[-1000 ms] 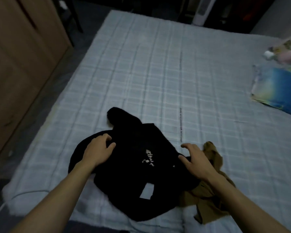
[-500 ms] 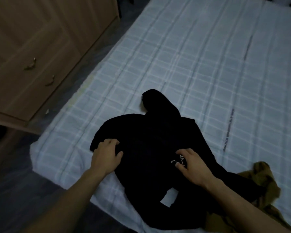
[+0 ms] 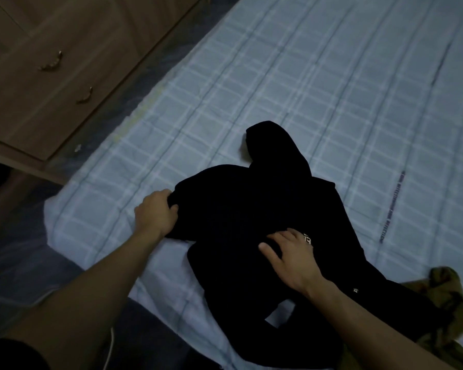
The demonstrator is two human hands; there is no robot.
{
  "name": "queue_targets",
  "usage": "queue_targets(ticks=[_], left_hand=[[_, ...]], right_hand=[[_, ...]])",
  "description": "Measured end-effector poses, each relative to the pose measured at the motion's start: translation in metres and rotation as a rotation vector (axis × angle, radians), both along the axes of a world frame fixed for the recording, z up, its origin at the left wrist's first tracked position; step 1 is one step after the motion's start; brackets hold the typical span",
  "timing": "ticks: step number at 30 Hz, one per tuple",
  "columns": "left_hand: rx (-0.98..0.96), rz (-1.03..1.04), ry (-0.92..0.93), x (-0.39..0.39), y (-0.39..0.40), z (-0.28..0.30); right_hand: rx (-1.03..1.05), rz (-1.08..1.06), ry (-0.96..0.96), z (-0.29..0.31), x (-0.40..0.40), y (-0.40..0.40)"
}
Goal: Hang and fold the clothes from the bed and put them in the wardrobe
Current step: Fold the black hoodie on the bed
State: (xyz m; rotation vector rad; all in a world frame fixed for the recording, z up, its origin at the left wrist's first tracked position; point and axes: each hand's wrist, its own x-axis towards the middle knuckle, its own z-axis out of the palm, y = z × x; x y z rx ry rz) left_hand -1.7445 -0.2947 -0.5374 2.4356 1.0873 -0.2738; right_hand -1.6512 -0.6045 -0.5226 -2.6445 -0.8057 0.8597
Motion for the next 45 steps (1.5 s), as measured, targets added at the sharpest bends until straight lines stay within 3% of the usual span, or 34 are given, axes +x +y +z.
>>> queue_targets(ticks=[5,10,19,24,27,31,34,36,38,40,45], left_hand=[[-0.015,-0.104,-0.155,0.006,0.004,0.04],[-0.007,-0.14,-0.269,0.02,0.02,0.105],[-0.047,-0.157,-0.549,0.088,0.003,0.302],[-0.267,-0.208,-0.739,0.116,-0.032,0.426],[-0.424,-0.229,-0.825,0.127,-0.07,0.477],[-0.675,-0.132,-0.869,0.144,-0.124,0.507],[-0.846,-0.034,-0.839,0.154,-0.164,0.512],[-0.875,-0.008,-0.826,0.158,-0.189,0.51],[-0.886,0.019,-0.824,0.159,-0.209,0.508],[-0.965,0.04,-0.834,0.157,-0.224,0.512],[-1.163,0.02,-0.904,0.14,-0.233,0.53]], right_hand=[[-0.021,0.07,0.048,0.013,-0.019,0.013],[0.116,-0.083,0.027,0.052,0.006,0.013],[0.37,-0.282,-0.353,0.221,0.106,-0.035],[0.505,-0.407,-0.5,0.326,0.151,-0.07],[0.571,-0.555,-0.524,0.359,0.161,-0.085],[0.7,-0.665,-0.514,0.375,0.143,-0.086],[0.854,-0.474,-0.351,0.387,0.1,-0.076],[0.833,-0.31,-0.283,0.385,0.069,-0.073],[0.765,-0.283,-0.32,0.374,0.047,-0.072],[0.751,-0.384,-0.389,0.365,0.032,-0.069],[0.931,-0.475,-0.585,0.363,0.032,-0.065]])
